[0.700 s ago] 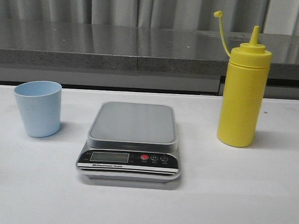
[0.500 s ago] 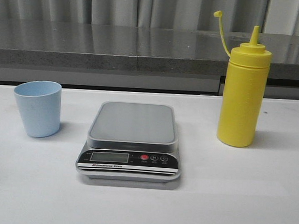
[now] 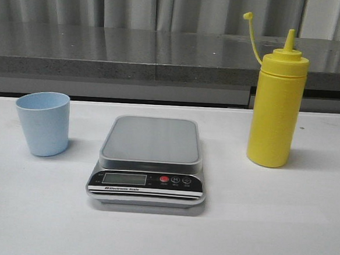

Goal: Pour seasoning into cup on scale with both arms

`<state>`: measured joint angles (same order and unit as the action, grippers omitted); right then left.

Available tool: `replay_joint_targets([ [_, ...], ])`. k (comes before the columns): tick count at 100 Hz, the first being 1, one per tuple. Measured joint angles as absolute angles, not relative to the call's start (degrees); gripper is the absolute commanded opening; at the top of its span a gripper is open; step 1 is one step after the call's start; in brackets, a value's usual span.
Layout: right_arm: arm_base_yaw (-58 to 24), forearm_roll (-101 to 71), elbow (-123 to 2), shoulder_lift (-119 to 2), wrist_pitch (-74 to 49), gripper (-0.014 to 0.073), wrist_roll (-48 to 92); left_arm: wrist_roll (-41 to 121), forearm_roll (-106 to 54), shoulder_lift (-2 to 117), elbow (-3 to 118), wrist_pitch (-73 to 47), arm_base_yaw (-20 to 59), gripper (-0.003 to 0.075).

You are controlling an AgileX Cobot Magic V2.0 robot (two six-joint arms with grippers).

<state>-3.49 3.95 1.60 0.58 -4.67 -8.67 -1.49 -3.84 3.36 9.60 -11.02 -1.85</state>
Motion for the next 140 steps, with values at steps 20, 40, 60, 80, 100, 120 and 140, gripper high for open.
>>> replay_joint_targets([
  [20,-3.49,3.95,1.60,0.58,-4.67,-0.0067,-8.67,-1.49,-3.88,14.37,19.86,-14.30,-1.85,-0.0020],
  [40,-3.49,3.95,1.60,0.58,-4.67,-0.0067,-8.67,1.74,-3.88,30.09,30.45,-21.36,-1.85,0.0047],
  [60,-3.49,3.95,1.60,0.58,-4.67,-0.0067,-8.67,3.14,-4.67,44.67,38.26,-23.63,-1.85,0.0443],
  [80,-3.49,3.95,1.60,0.58,-4.67,-0.0067,-8.67,3.26,-6.38,57.97,45.66,-26.46,0.71,0.0491],
  [100,-3.49,3.95,1.60,0.58,-4.67,-0.0067,-8.67,3.28,-6.67,72.00,54.36,-29.92,5.76,0.0491],
  [120,-3.49,3.95,1.60,0.58,-4.67,-0.0067,-8.67,3.28,-6.81,84.55,62.61,-35.19,8.45,0.0491],
  [140,-3.49,3.95,1.60,0.58,-4.67,-0.0067,-8.67,3.28,-6.83,95.18,69.58,-40.26,8.68,0.0491],
])
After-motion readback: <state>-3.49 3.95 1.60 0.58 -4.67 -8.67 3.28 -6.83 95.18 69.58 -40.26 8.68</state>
